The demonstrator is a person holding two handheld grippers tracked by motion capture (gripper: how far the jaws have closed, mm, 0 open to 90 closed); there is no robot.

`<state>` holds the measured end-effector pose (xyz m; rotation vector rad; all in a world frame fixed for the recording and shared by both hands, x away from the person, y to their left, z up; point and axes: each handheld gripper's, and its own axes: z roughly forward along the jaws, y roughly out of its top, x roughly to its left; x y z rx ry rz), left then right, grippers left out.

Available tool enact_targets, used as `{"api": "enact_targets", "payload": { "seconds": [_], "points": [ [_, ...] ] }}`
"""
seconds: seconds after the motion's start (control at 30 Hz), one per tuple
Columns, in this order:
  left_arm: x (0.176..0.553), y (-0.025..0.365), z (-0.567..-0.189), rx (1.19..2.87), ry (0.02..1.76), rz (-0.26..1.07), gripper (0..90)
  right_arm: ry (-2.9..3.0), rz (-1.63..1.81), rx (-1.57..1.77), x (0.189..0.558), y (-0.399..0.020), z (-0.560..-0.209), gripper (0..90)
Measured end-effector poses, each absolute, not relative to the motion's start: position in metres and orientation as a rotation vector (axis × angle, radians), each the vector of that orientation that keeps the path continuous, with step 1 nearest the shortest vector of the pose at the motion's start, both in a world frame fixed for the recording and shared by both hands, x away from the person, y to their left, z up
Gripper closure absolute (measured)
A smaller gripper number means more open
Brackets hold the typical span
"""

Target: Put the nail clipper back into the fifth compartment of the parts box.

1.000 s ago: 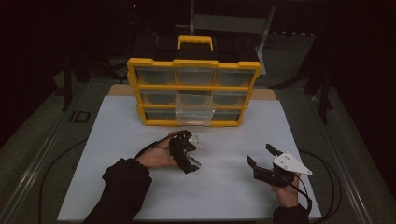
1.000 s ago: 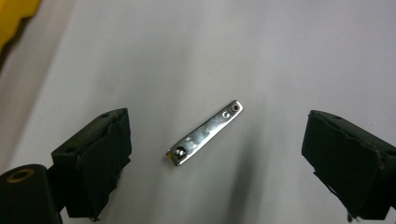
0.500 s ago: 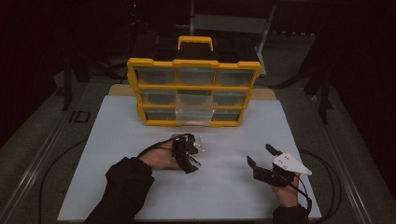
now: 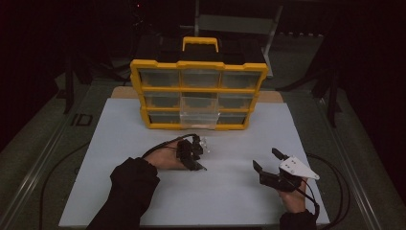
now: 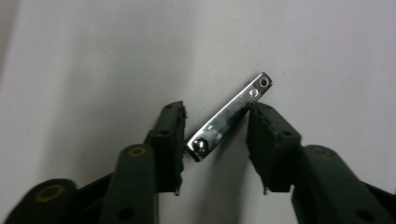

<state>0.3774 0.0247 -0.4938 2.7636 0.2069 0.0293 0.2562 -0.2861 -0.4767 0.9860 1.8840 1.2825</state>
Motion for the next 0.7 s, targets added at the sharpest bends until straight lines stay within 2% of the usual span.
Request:
{"api": "enact_targets", "payload": {
  "seconds": [0.3, 0.7],
  "points": [
    [0.3727, 0.0226, -0.4916, 2.799, 0.154, 0.039, 78.8, 1.889, 1.282, 0.985, 0.2564, -0.2857, -0.477, 17.4],
    [0.3717, 0.016, -0.4908, 2.835, 0.123, 0.057, 78.4, 1.905, 1.288, 0.974, 0.2572, -0.2807, -0.4775, 17.5]
  ]
}}
